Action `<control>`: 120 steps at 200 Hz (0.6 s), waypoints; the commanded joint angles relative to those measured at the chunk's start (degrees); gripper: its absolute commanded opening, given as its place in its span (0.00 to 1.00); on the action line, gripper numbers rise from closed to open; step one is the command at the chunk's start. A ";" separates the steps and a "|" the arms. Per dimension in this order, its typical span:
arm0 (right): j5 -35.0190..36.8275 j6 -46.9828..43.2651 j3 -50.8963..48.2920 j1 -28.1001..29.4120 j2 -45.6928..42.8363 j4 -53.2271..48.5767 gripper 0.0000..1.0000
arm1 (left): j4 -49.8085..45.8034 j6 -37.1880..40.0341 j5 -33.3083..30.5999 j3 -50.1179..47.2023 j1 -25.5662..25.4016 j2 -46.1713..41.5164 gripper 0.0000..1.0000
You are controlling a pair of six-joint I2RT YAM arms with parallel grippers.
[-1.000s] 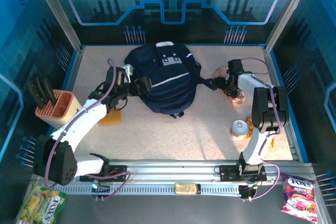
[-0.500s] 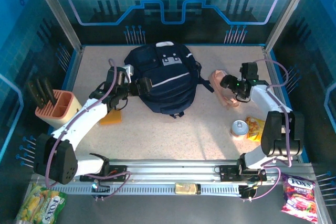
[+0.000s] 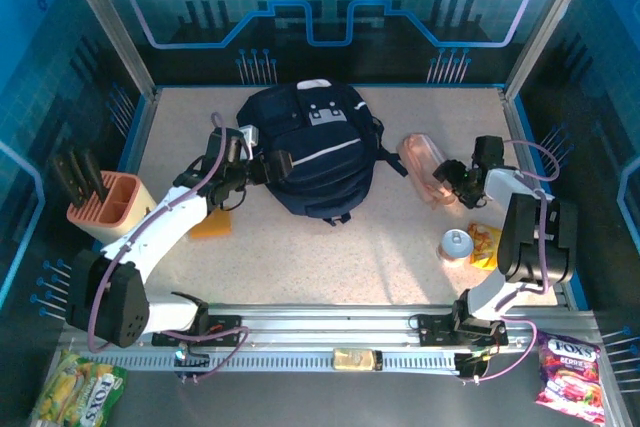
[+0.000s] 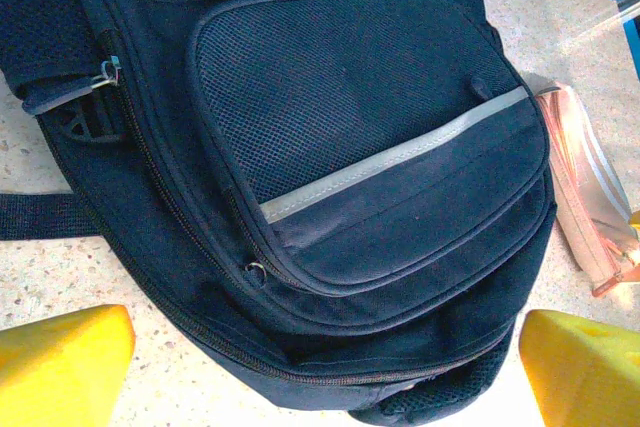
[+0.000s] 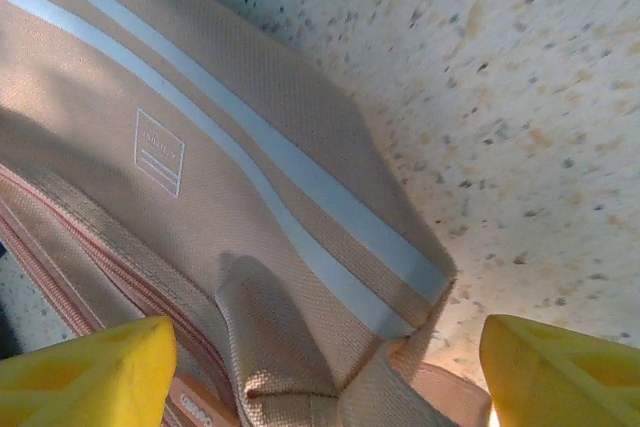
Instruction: Pack books, pencil case, and school supplies into a backpack
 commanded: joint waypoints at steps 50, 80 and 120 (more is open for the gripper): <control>-7.15 3.35 0.27 -0.37 4.57 1.75 0.68 | -1.11 3.66 1.03 3.92 -2.13 1.92 0.99; -7.83 3.69 0.16 -0.42 5.45 2.16 0.61 | -2.23 5.74 0.18 6.05 -3.93 3.60 0.99; -8.24 4.23 -0.64 -0.35 3.98 3.94 0.33 | -2.63 10.33 -0.07 9.35 -6.68 6.60 0.99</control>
